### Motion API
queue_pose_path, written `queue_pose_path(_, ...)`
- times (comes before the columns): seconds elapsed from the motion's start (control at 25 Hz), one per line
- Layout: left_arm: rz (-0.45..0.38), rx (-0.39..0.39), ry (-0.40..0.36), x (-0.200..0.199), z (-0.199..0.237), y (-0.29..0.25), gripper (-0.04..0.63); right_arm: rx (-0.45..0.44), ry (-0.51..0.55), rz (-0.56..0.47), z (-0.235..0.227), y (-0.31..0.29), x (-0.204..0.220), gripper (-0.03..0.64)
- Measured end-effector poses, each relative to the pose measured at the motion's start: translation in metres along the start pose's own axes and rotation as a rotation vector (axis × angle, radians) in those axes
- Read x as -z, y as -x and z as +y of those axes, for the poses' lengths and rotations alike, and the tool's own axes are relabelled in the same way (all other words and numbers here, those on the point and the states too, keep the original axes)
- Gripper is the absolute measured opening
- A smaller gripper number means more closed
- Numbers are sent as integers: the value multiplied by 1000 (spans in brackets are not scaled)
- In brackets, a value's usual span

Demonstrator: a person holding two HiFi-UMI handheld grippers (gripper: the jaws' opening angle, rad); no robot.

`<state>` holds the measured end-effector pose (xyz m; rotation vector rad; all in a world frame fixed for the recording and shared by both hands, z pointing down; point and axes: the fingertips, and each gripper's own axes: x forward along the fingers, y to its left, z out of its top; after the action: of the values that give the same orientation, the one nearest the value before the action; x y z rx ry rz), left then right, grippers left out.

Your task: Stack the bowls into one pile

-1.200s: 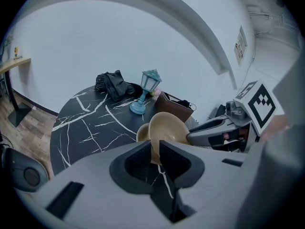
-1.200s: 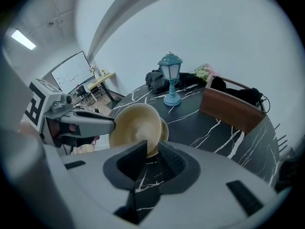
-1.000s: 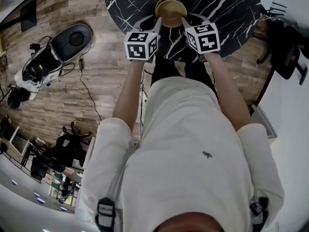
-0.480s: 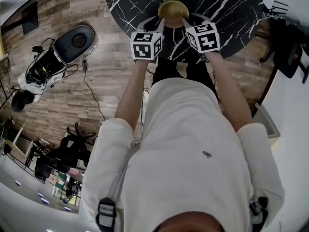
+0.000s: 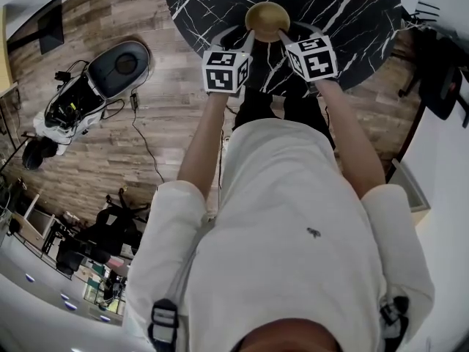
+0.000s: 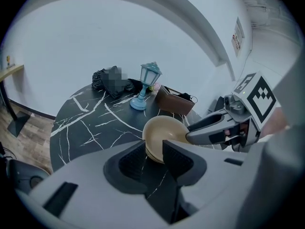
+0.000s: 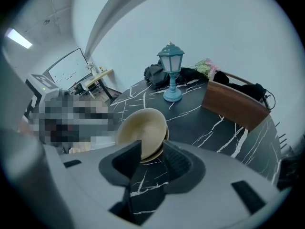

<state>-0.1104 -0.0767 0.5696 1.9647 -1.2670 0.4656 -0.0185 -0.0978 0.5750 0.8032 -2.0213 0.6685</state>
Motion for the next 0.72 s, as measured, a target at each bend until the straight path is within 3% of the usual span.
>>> queue_pose_path(0.72,-51,-8,3,-6,-30,29,100,-28,46,-76,9,34,5,120)
